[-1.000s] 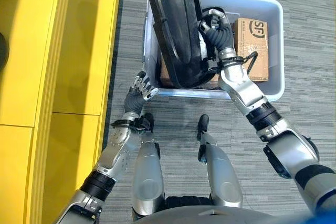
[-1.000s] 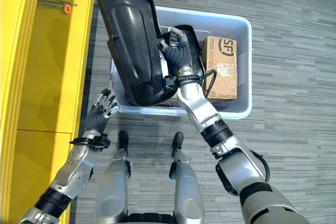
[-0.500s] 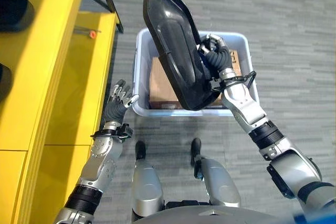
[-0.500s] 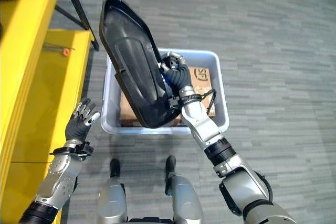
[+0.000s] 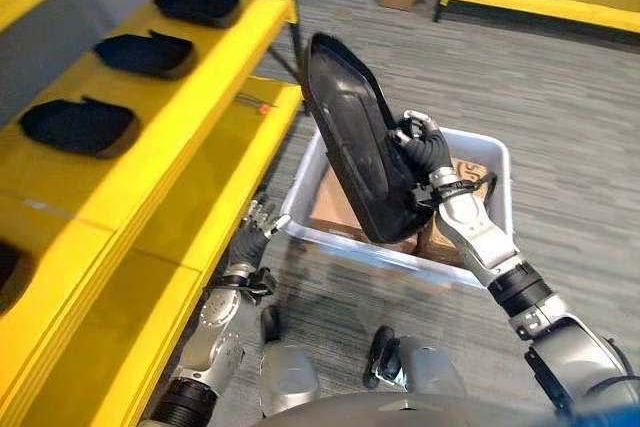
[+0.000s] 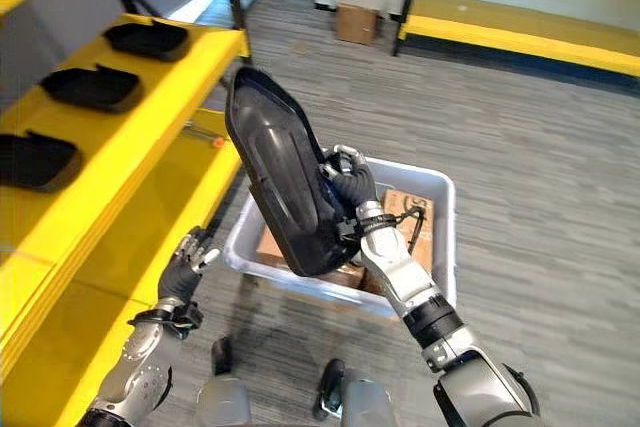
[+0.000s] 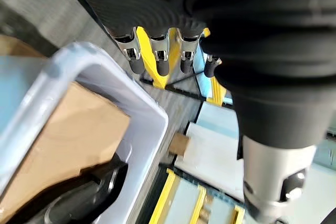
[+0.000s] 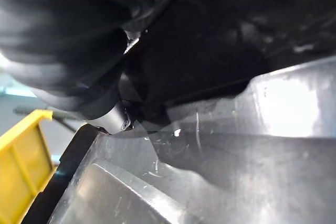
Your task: Move parts from the plastic box to the shelf.
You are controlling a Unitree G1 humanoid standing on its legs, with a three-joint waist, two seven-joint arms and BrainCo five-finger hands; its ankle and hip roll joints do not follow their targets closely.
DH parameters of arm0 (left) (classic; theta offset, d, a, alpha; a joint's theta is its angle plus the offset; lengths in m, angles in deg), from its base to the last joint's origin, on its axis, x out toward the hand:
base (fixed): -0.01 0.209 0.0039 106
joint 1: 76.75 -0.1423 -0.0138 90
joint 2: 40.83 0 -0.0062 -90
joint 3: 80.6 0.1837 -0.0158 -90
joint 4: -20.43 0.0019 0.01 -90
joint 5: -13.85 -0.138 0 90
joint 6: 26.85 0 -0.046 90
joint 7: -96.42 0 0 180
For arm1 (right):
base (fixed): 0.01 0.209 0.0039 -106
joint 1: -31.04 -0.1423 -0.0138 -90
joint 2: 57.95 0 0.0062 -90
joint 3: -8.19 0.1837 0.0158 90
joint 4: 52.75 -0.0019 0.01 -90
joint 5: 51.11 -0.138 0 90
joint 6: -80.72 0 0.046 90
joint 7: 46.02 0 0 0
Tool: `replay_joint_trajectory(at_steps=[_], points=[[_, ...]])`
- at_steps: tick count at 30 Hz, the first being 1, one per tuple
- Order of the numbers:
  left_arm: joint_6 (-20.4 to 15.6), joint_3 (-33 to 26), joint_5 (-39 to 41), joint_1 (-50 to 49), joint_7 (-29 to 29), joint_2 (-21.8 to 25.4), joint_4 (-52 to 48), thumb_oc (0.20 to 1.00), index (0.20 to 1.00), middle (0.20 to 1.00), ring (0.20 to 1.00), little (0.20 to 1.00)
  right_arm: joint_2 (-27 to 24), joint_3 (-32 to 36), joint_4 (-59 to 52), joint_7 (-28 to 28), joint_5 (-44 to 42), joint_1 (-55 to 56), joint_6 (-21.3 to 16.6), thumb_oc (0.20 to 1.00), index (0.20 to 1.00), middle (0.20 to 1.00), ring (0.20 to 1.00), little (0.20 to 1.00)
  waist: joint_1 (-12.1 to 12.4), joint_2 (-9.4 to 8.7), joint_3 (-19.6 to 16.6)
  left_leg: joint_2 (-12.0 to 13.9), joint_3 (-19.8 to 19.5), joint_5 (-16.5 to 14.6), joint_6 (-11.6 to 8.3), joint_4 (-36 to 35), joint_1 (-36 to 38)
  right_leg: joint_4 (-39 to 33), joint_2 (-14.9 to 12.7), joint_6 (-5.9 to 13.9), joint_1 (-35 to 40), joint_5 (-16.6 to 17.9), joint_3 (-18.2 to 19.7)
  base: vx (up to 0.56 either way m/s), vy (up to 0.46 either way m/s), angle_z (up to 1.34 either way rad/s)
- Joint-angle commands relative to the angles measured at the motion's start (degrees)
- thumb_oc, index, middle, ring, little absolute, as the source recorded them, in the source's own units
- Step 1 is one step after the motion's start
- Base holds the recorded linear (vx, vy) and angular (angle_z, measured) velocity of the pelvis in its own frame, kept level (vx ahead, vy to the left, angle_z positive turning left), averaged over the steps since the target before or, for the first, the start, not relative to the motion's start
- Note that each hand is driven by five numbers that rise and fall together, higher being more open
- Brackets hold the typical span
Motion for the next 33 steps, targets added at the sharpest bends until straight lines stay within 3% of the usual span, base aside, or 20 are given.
replay_joint_trajectory(at_steps=[1,3,7,11,12,13,14,18,19,21,22,24,25,26,29,31,33], points=[[-2.69,-2.16,-1.85,0.69,1.34,1.68,-3.72,1.0,1.0,1.0,1.0,1.0,3.45,3.58,-4.8,0.12,-1.88,-2.38,-4.31,0.2,0.2,0.2,0.2,0.2,0.14,-2.49,-1.82,-0.15,-4.82,1.65,-4.6,2.67,2.63,-17.42,0.7,8.53,10.39,5.8,0.82,0.0,0.089,0.67],[-2.74,-2.62,-1.88,0.6,1.36,1.42,-3.79,1.0,1.0,1.0,1.0,1.0,3.76,3.46,-4.9,0.46,-2.01,-1.94,-4.1,0.2,0.2,0.2,0.2,0.2,-0.27,-1.95,-3.36,-1.2,-4.34,-2.18,-4.32,0.44,6.34,-17.47,-0.1,9.54,10.52,6.6,-0.49,0.04,0.164,0.57],[-2.31,-2.8,-2.19,0.03,1.56,0.62,-3.58,1.0,1.0,1.0,1.0,1.0,4.24,4.64,-5.21,0.81,-2.66,-0.51,-3.42,0.2,0.2,0.2,0.2,0.2,-0.78,-0.73,-5.42,-2.84,-2.78,-3.83,-3.34,-5.92,7.46,-17.79,-2.48,11.62,10.62,9.07,-2.7,0.01,0.264,0.6],[-2.25,-3.12,-2.39,0.22,1.8,1.48,-4.07,1.0,1.0,1.0,1.0,1.0,4.65,4.94,-4.73,1.02,-2.22,-0.74,-3.0,0.2,0.2,0.2,0.2,0.2,0.25,-1.12,-5.4,-5.04,-3.32,-5.28,-2.31,-5.74,7.07,-18.43,-5.3,13.36,11.51,11.85,-4.18,0.0,0.236,0.24],[-2.48,-3.7,-2.53,-0.03,1.85,2.04,-4.58,1.0,1.0,1.0,1.0,1.0,4.58,5.21,-4.66,1.01,-0.84,-1.37,-2.68,0.2,0.2,0.2,0.2,0.2,1.1,-1.42,-5.3,-7.03,-4.0,-6.93,-1.11,-5.32,6.79,-19.4,-7.3,14.74,12.14,13.96,-4.7,0.0,0.292,0.26],[-2.48,-3.7,-2.53,-0.03,1.84,2.05,-4.59,1.0,1.0,1.0,1.0,1.0,4.59,5.21,-4.66,1.01,-0.83,-1.37,-2.68,0.2,0.2,0.2,0.2,0.2,1.08,-1.43,-5.29,-7.04,-4.01,-6.94,-1.1,-5.31,6.78,-19.41,-7.31,14.76,12.15,13.98,-4.71,-0.01,0.405,0.44],[-2.77,-4.29,-2.48,-0.27,1.73,2.26,-4.74,1.0,1.0,1.0,1.0,1.0,5.33,5.16,-4.28,0.8,0.23,-2.33,-2.42,0.2,0.2,0.2,0.2,0.2,1.99,-1.64,-5.03,-9.09,-4.6,-8.17,-0.12,-4.21,6.0,-20.23,-8.99,15.74,12.68,15.41,-4.94,-0.02,0.3,0.51],[-2.68,-5.35,-3.4,-0.39,1.56,3.1,-5.31,1.0,1.0,1.0,1.0,1.0,6.83,5.19,-3.48,1.65,-0.92,-3.17,-2.18,0.2,0.2,0.2,0.2,0.2,3.38,-2.5,-4.66,-12.29,-5.7,-9.87,1.54,-2.71,4.73,-20.89,-11.83,17.66,13.2,18.62,-4.98,-0.01,0.25,0.3],[-2.74,-5.53,-3.62,-0.34,1.58,3.35,-5.57,1.0,1.0,1.0,1.0,1.0,7.06,5.2,-3.23,1.52,-0.6,-3.66,-1.85,0.2,0.2,0.2,0.2,0.2,3.59,-2.59,-4.51,-13.02,-6.15,-10.12,1.96,-2.37,4.42,-20.62,-12.36,17.9,13.12,19.29,-4.44,-0.06,0.389,0.37],[-2.96,-6.43,-3.38,0.24,1.42,3.7,-4.82,1.0,1.0,1.0,1.0,1.0,7.33,6.04,-2.25,1.36,-0.37,-4.5,-1.69,0.2,0.2,0.2,0.2,0.2,3.2,-3.07,-4.35,-15.68,-7.17,-9.36,3.8,-2.16,3.51,-18.52,-12.75,16.88,11.13,20.06,1.34,-0.04,0.405,0.54],[-3.28,-6.93,-3.85,0.61,1.26,4.2,-4.41,1.0,1.0,1.0,1.0,1.0,7.57,5.98,-2.3,1.66,-0.98,-4.6,-1.77,0.2,0.2,0.2,0.2,0.2,2.38,-2.49,-4.55,-16.49,-8.84,-8.64,4.6,-3.09,3.9,-16.47,-10.06,16.14,9.48,18.99,9.06,0.06,0.319,0.8],[-3.21,-6.79,-4.17,1.16,1.52,4.56,-3.2,1.0,1.0,1.0,1.0,1.0,6.21,6.39,-3.4,2.33,-0.21,-3.69,-1.6,0.2,0.2,0.2,0.2,0.2,0.28,-1.8,-4.8,-17.73,-12.43,-7.26,5.33,-4.93,4.69,-13.93,-3.15,14.78,6.86,15.81,20.43,0.09,0.255,0.92],[-3.06,-6.75,-4.27,1.33,1.65,4.61,-3.12,1.0,1.0,1.0,1.0,1.0,5.84,6.33,-4.16,2.64,-0.39,-3.34,-1.56,0.2,0.2,0.2,0.2,0.2,-0.23,-1.57,-4.88,-17.98,-13.39,-6.74,5.49,-5.34,4.76,-12.96,-0.63,14.4,6.05,14.47,22.81,0.11,0.189,0.58],[-2.62,-6.18,-4.77,1.6,1.99,4.49,-3.12,1.0,1.0,1.0,1.0,1.0,5.47,6.42,-5.18,3.4,-1.65,-2.18,-1.85,0.2,0.2,0.2,0.2,0.2,-1.59,-1.48,-4.58,-18.4,-14.76,-6.34,5.74,-5.84,5.46,-10.6,4.01,13.15,5.08,11.19,25.99,0.08,0.147,0.72],[-1.96,-5.5,-5.75,1.89,2.92,4.44,-3.98,1.0,1.0,1.0,1.0,1.0,4.78,6.57,-6.27,4.39,-3.69,0.21,-2.12,0.2,0.2,0.2,0.2,0.2,-2.77,-2.72,-4.38,-20.81,-17.59,-5.47,6.13,-6.07,5.42,-9.7,11.05,11.14,3.96,9.03,26.78,0.06,0.075,0.95],[-1.79,-5.43,-5.7,1.59,2.99,3.94,-4.26,1.0,1.0,1.0,1.0,1.0,4.77,6.78,-6.71,4.79,-4.52,1.11,-2.56,0.2,0.2,0.2,0.2,0.2,-3.01,-3.56,-4.68,-21.79,-18.66,-5.06,6.13,-6.7,5.97,-10.6,13.48,10.48,4.5,9.03,25.61,0.05,-0.002,0.76],[-2.06,-6.03,-4.8,1.28,2.28,3.4,-4.17,1.0,1.0,1.0,1.0,1.0,4.88,6.12,-6.21,4.54,-4.72,0.8,-2.43,0.2,0.2,0.2,0.2,0.2,-2.65,-4.04,-4.98,-22.0,-18.95,-4.56,5.81,-6.78,5.75,-12.86,14.22,10.16,5.66,9.06,25.67,-0.01,-0.038,0.24]])
